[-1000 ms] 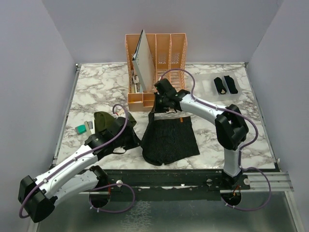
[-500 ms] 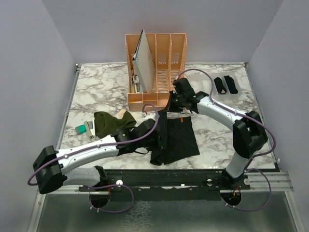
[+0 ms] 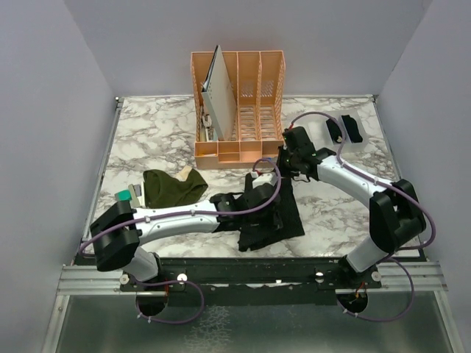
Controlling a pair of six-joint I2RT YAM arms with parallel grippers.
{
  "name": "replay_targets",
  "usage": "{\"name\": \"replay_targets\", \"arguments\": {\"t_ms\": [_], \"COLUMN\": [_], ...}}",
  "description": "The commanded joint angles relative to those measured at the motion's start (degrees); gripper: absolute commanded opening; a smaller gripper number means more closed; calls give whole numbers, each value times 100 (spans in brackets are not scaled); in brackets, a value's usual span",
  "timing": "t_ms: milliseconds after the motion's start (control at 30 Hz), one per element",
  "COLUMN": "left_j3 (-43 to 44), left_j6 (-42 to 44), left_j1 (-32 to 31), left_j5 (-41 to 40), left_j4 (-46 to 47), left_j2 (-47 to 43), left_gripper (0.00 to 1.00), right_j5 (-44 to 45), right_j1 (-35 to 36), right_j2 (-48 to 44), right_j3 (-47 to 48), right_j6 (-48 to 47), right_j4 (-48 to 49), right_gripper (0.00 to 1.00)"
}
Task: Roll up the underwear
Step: Fold the underwear at the center of the board.
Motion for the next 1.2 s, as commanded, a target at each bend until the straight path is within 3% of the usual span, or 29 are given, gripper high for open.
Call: {"name": "replay_targets", "arguments": {"t_ms": [0, 433, 1167], "left_j3": [380, 600, 1079], "left_j6": [13, 92, 86], "left_j1": [-151, -160, -161], "left_j5": [-184, -69, 230], "left_j4": [266, 617, 1146], "left_j2": [365, 1259, 2161], "left_gripper": [0, 0, 0], "right_j5": [382, 484, 181], "right_j1": [-241, -613, -908], "right_j2": [-368, -29, 352], "right_j3": [-275, -681, -565], "right_j6": [-227, -233, -413], "right_j4": [41, 242, 609], "right_gripper": [1, 1, 2]}}
